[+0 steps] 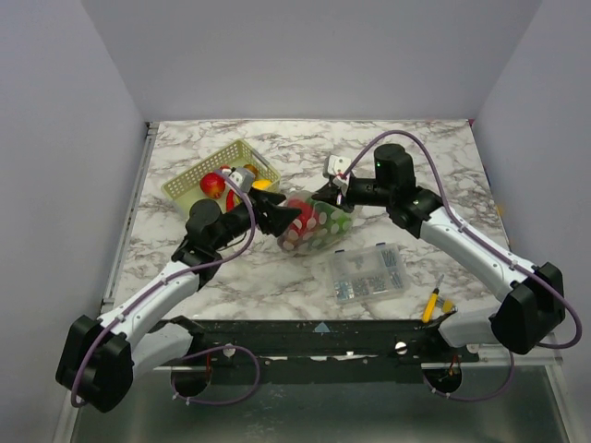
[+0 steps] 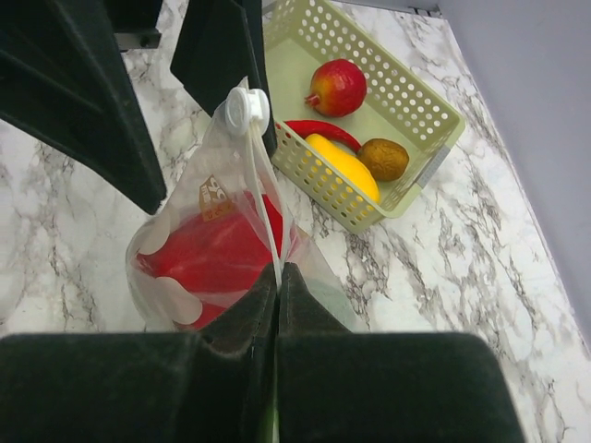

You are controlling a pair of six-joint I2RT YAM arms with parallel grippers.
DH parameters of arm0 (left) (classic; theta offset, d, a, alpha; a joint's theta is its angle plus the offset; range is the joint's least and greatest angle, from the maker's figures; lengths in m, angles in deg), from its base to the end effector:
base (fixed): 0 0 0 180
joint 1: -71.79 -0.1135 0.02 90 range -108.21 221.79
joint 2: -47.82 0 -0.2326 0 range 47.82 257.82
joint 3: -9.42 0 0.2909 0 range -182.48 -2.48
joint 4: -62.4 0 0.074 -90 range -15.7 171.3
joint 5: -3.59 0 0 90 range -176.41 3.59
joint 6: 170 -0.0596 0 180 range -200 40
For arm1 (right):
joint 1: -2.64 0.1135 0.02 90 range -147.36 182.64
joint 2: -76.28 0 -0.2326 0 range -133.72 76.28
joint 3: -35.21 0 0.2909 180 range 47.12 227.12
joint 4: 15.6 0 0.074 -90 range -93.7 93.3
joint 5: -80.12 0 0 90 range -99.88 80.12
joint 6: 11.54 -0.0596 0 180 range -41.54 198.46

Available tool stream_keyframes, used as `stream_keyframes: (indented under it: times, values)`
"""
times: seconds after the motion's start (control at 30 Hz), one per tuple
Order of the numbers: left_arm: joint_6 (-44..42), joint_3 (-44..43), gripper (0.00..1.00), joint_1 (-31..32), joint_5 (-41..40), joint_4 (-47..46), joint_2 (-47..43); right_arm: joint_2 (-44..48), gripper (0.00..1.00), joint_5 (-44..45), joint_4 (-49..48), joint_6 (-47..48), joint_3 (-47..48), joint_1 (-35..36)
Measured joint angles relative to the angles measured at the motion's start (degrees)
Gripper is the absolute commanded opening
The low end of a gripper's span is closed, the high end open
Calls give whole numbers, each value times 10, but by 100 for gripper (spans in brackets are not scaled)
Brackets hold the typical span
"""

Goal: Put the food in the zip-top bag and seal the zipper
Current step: Adjust the zipper food storage bag at the center of the board.

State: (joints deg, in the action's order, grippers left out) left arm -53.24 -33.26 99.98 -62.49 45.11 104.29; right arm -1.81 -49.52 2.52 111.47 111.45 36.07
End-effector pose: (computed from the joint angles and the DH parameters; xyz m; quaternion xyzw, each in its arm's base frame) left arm 0.2550 -0.1641 0.2459 0.1593 0.6684 -0.4547 0.5667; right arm 0.2924 0.2386 0.2908 -0.5849 0.5380 0.2797 0.5388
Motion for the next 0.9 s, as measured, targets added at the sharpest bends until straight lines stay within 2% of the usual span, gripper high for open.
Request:
stream_keyframes:
  times: [0.1, 0.17, 0.2, 0.23, 0.27, 0.33, 0.43, 0.57, 0.77, 0.9]
  values:
    - [16, -31, 29, -3, 38, -32, 43, 6, 7, 2, 1, -6, 0, 0]
    - [23, -43, 9, -7, 60, -42, 65, 8, 26, 3, 3, -7, 0, 0]
    - [24, -48, 0, -9, 68, -43, 73, 9, 46, 4, 4, -9, 0, 0]
    - [27, -56, 0, -16, 82, -41, 84, 10, 62, 8, 5, -10, 0, 0]
    - [27, -61, 0, -19, 89, -40, 91, 10, 72, 12, 7, -14, 0, 0]
    - [19, -76, 0, -32, 110, -21, 102, 12, 80, 21, 21, -21, 3, 0]
    - [-16, -111, 0, -42, 139, 42, 105, 6, 86, 32, 80, -24, 43, 0]
    - [-73, -152, 0, -43, 169, 106, 104, -29, 87, 19, 162, 1, 141, 0]
    - [-174, -189, 0, -43, 218, 196, 100, -101, 78, -26, 255, 38, 246, -1]
    - [-227, -230, 0, -43, 235, 254, 107, -139, 73, -67, 302, 51, 277, -2]
